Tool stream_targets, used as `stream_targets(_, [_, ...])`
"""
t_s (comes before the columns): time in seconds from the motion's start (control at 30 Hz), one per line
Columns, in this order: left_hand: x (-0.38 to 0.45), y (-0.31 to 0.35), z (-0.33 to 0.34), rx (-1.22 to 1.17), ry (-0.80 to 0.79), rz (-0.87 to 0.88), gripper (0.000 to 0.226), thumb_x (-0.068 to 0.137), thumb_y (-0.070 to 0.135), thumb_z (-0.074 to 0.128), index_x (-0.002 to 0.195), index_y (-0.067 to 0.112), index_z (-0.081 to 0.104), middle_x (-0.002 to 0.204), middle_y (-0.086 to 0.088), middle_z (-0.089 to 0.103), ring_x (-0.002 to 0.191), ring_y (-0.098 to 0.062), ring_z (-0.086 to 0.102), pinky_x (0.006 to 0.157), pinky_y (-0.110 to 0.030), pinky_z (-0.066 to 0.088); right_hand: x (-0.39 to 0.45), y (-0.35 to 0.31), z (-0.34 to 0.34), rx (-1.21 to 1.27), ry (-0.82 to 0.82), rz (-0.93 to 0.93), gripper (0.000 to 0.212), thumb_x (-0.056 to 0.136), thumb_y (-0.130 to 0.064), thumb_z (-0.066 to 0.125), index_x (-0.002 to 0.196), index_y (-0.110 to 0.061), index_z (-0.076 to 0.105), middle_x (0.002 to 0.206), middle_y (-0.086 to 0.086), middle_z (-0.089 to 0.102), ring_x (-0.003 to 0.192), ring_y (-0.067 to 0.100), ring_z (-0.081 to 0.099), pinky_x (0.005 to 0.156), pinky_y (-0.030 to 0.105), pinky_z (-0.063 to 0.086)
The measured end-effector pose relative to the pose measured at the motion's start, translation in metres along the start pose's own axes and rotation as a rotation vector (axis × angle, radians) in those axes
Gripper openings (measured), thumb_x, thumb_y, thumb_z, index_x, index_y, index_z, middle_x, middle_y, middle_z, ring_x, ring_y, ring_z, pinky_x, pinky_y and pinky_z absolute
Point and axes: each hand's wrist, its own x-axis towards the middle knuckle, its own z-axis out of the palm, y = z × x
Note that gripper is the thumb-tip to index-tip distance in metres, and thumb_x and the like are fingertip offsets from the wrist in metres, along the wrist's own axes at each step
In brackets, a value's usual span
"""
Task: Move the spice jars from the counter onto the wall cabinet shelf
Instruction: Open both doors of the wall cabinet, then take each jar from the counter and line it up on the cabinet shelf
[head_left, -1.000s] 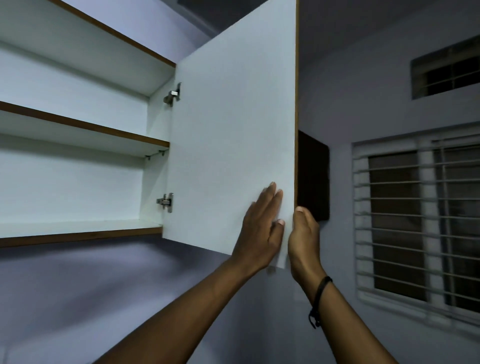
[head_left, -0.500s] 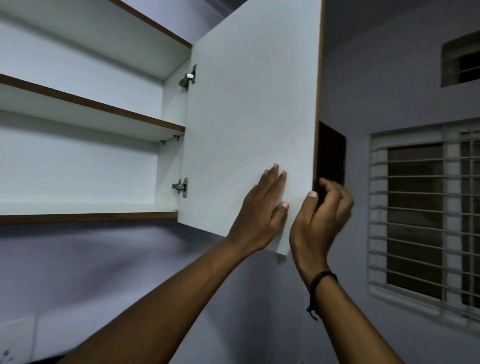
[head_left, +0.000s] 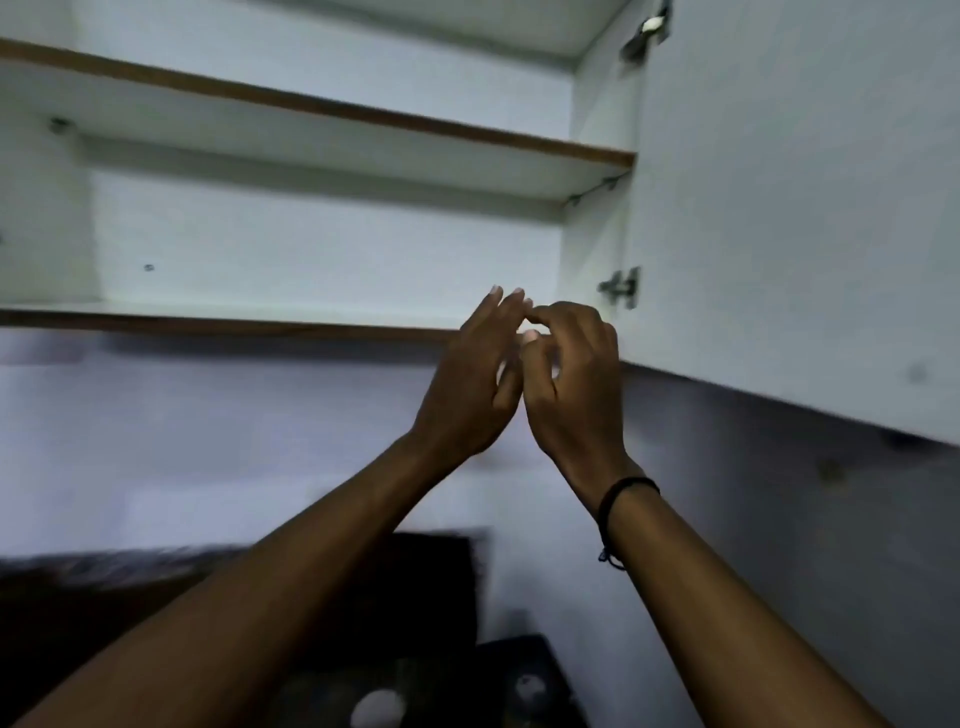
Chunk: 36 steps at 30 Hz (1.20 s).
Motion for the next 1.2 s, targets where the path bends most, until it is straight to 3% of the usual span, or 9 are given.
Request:
stream_targets(0.37, [-0.191, -0.089, -0.201, 0.473, -0.056, -0.434, 0.047, 0.099, 0.01, 0.045, 0.145, 0.002, 0.046, 0.151, -0.012, 0.048, 0.146, -0.026, 0.036, 0.119, -0.032, 0.027, -0.14, -0.154, 0.186, 0.378, -0.433, 0.04, 0.042, 0.095, -0.029, 0.042, 0.129, -0.012, 0.058, 0.13, 0.005, 0.061, 0.118, 0.026, 0.051, 0.096, 0.038, 0.045])
stream_targets(0.47, [-0.235, -0.098, -0.232, 0.545, -0.157, -0.532, 0.047, 0.1, 0.008, 0.047, 0.146, 0.0, 0.043, 0.153, -0.015, 0.045, 0.147, -0.029, 0.035, 0.12, -0.032, 0.024, -0.177, -0.181, 0.215, 0.417, -0.548, 0.065, 0.045, 0.094, -0.028, 0.041, 0.132, -0.01, 0.056, 0.133, 0.009, 0.058, 0.12, 0.03, 0.049, 0.099, 0.041, 0.043])
stream_targets(0.57, [-0.294, -0.11, -0.258, 0.581, -0.23, -0.674, 0.044, 0.1, 0.01, 0.048, 0.143, 0.0, 0.046, 0.146, -0.018, 0.052, 0.139, -0.032, 0.045, 0.115, -0.042, 0.035, -0.235, -0.212, 0.241, 0.426, -0.722, 0.091, 0.046, 0.094, -0.025, 0.042, 0.136, -0.011, 0.052, 0.135, 0.011, 0.056, 0.121, 0.032, 0.049, 0.1, 0.04, 0.04])
stream_targets(0.67, [-0.351, -0.114, -0.27, 0.604, -0.299, -0.772, 0.039, 0.097, 0.01, 0.049, 0.134, -0.003, 0.052, 0.133, -0.021, 0.059, 0.125, -0.033, 0.053, 0.107, -0.04, 0.04, -0.291, -0.231, 0.261, 0.412, -0.897, 0.11, 0.046, 0.098, -0.025, 0.041, 0.14, -0.009, 0.048, 0.138, 0.013, 0.052, 0.125, 0.033, 0.047, 0.105, 0.043, 0.039])
stream_targets(0.77, [-0.408, -0.124, -0.276, 0.603, -0.381, -0.914, 0.044, 0.099, 0.013, 0.049, 0.14, -0.002, 0.049, 0.139, -0.022, 0.057, 0.133, -0.034, 0.05, 0.111, -0.039, 0.038, -0.344, -0.243, 0.277, 0.396, -1.091, 0.172, 0.045, 0.101, -0.026, 0.039, 0.143, -0.011, 0.043, 0.141, 0.013, 0.047, 0.127, 0.033, 0.044, 0.106, 0.046, 0.038])
stream_targets(0.93, [-0.489, -0.143, -0.275, 0.544, -0.508, -1.132, 0.044, 0.097, 0.015, 0.051, 0.14, 0.007, 0.05, 0.136, -0.017, 0.059, 0.125, -0.033, 0.055, 0.101, -0.037, 0.044, -0.42, -0.247, 0.298, 0.396, -1.416, 0.262, 0.044, 0.104, -0.028, 0.035, 0.146, -0.017, 0.036, 0.144, 0.013, 0.041, 0.131, 0.03, 0.042, 0.104, 0.042, 0.037])
stream_targets(1.1, [-0.548, -0.167, -0.266, 0.517, -0.621, -1.219, 0.047, 0.098, 0.015, 0.052, 0.144, 0.007, 0.046, 0.148, -0.014, 0.047, 0.14, -0.029, 0.041, 0.116, -0.037, 0.031, -0.477, -0.236, 0.321, 0.268, -1.667, 0.305, 0.055, 0.094, -0.037, 0.049, 0.145, -0.024, 0.034, 0.145, 0.012, 0.031, 0.133, 0.034, 0.036, 0.108, 0.049, 0.037])
stream_targets(1.2, [-0.57, -0.182, -0.26, 0.484, -0.601, -1.284, 0.048, 0.101, 0.02, 0.048, 0.147, 0.009, 0.042, 0.155, -0.014, 0.038, 0.145, -0.029, 0.034, 0.12, -0.034, 0.026, -0.503, -0.235, 0.331, 0.203, -1.712, 0.321, 0.063, 0.089, -0.044, 0.058, 0.144, -0.029, 0.031, 0.146, 0.01, 0.026, 0.132, 0.033, 0.035, 0.106, 0.05, 0.04])
